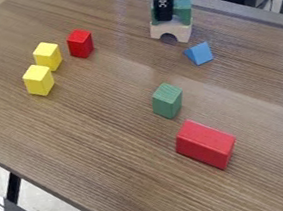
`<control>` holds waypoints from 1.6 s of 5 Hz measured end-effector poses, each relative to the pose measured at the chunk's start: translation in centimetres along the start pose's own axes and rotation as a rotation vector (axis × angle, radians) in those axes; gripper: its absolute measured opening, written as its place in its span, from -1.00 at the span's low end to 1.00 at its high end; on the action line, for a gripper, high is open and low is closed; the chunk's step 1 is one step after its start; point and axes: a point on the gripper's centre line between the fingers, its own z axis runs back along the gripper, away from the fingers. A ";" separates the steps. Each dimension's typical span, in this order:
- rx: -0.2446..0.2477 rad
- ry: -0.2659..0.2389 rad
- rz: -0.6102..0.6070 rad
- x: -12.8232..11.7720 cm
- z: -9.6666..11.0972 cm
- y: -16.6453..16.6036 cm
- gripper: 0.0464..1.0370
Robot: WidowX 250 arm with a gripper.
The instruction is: Moves the green cube from white arc and placed it in the middle of the table
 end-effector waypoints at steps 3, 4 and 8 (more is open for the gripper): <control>-0.040 -0.002 -0.061 5.6 4.9 -3.2 0.10; -0.011 -0.011 -0.118 7.1 1.9 -3.9 0.10; -0.029 -0.052 -0.183 8.5 -3.2 -2.4 0.20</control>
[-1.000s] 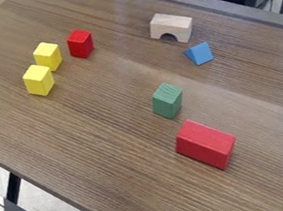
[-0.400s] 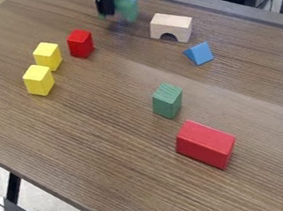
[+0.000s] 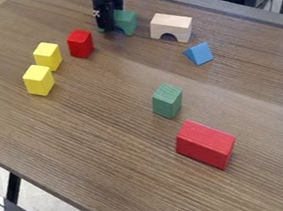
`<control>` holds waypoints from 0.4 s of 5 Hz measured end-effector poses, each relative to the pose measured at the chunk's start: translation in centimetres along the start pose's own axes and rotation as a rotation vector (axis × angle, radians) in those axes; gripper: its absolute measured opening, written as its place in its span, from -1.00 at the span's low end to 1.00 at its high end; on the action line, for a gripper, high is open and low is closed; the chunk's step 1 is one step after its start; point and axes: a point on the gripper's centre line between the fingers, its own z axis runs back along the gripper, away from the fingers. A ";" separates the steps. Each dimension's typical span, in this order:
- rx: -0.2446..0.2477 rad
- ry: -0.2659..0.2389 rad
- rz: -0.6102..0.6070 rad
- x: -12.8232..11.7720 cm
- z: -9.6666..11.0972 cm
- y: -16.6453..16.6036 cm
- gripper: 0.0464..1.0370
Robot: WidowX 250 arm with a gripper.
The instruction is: Moves the green cube from white arc and placed it in the middle of the table
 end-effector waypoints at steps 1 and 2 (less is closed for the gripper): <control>-0.012 -0.006 0.056 0.0 -0.7 0.2 0.58; 0.003 -0.018 0.072 0.0 -0.7 0.4 0.94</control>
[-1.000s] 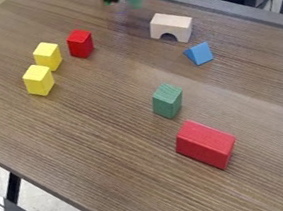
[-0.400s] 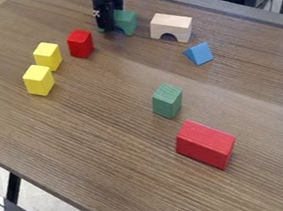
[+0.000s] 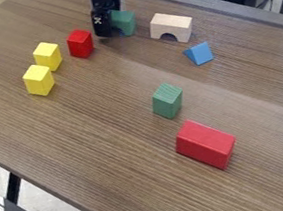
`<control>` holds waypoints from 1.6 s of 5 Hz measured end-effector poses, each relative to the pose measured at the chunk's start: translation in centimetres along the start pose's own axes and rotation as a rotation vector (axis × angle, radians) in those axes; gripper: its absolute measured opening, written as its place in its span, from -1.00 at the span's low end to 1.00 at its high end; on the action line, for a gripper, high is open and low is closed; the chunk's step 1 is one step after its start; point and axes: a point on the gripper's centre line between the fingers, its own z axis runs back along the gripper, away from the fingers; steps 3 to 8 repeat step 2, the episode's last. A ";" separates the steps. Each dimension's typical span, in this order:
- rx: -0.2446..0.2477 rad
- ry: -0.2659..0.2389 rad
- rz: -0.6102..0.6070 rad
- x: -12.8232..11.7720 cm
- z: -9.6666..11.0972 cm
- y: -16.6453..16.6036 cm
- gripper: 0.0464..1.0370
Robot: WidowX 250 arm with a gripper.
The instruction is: Moves the green cube from white arc and placed it in the middle of the table
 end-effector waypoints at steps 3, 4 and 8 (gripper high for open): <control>-0.133 -0.012 0.026 -0.7 5.9 -0.4 0.93; -0.133 -0.012 0.026 -0.7 5.9 -0.4 0.93; -0.133 -0.012 0.026 -0.7 5.9 -0.4 0.93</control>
